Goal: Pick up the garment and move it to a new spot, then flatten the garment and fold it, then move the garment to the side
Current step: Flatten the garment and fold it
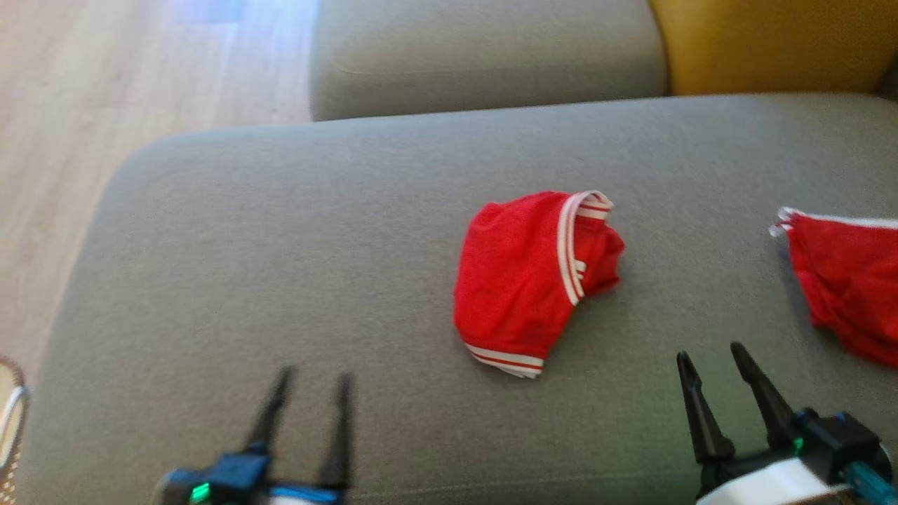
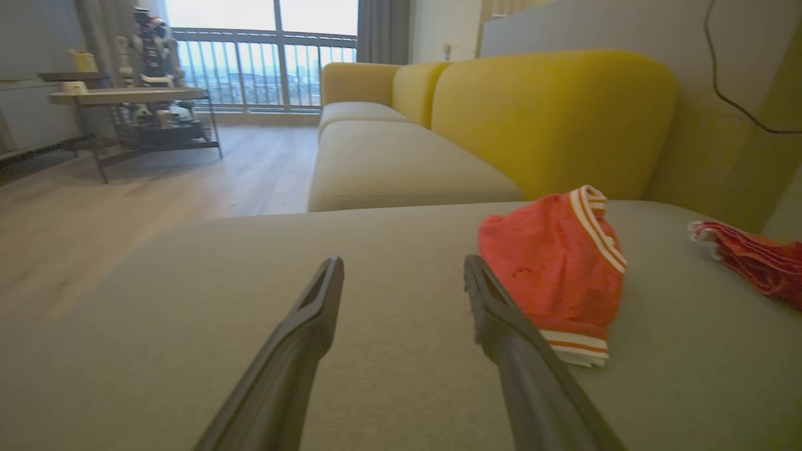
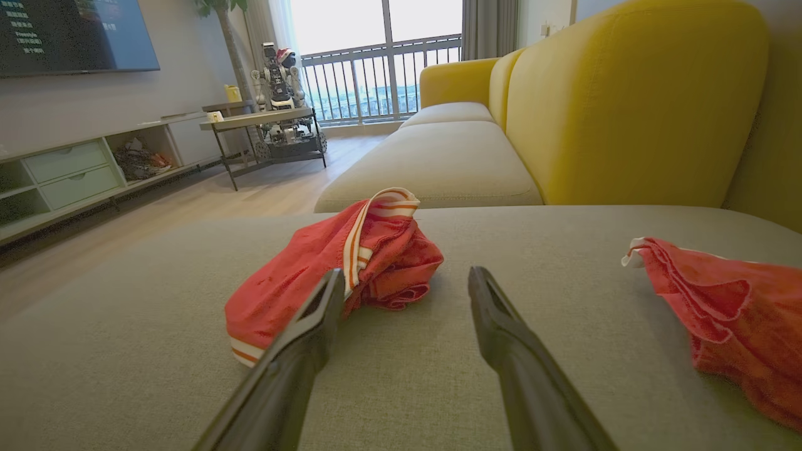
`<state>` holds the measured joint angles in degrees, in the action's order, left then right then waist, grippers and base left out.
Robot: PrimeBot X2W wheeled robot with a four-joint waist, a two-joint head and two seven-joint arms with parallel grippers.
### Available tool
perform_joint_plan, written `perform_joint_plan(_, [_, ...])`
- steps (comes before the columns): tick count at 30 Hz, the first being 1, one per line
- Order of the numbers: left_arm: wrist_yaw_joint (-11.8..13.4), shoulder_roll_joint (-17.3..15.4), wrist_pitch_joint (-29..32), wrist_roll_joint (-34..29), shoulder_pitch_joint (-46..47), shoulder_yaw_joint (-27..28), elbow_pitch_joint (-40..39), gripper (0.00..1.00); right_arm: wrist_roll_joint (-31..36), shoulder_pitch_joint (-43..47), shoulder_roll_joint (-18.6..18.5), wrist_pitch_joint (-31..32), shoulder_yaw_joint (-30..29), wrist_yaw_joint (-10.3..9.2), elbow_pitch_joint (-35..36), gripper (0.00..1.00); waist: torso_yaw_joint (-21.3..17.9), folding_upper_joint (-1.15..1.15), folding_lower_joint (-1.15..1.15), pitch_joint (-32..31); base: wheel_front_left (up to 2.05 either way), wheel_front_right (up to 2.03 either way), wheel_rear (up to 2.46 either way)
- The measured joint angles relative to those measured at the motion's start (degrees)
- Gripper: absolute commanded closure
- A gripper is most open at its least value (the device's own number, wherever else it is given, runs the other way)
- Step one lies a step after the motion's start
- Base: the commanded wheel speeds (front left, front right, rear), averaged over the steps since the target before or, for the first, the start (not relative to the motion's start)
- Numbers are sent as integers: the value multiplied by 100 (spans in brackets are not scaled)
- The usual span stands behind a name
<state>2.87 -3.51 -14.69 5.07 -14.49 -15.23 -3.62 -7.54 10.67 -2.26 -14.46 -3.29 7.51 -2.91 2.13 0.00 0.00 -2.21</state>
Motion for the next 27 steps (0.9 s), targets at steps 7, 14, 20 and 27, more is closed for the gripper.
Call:
perform_joint_plan(7, [-345, 12, 4, 18, 1406, -1557, 931, 0, 49, -391, -1, 0, 19, 0, 133, 0, -473, 0, 1, 423, 0, 0, 0])
perform_joint_plan(14, [-48, 24, 110, 437, 3165, -2529, 2265, 0, -75, -951, -3, 0, 1, 0, 290, 0, -1062, 0, 2, 1055, 0, 0, 0])
perform_joint_plan(20, [171, 30, 203, 731, 3912, -3077, 3099, 0, -242, -1041, -2, 0, -13, 0, 287, 0, -1527, 0, 2, 1539, 0, 0, 0])
perform_joint_plan(27, [728, 53, 96, 703, 4590, -3288, 3920, 0, -372, -1310, -2, 0, -14, 0, 294, 0, -1905, 0, 1, 1941, 0, 0, 0])
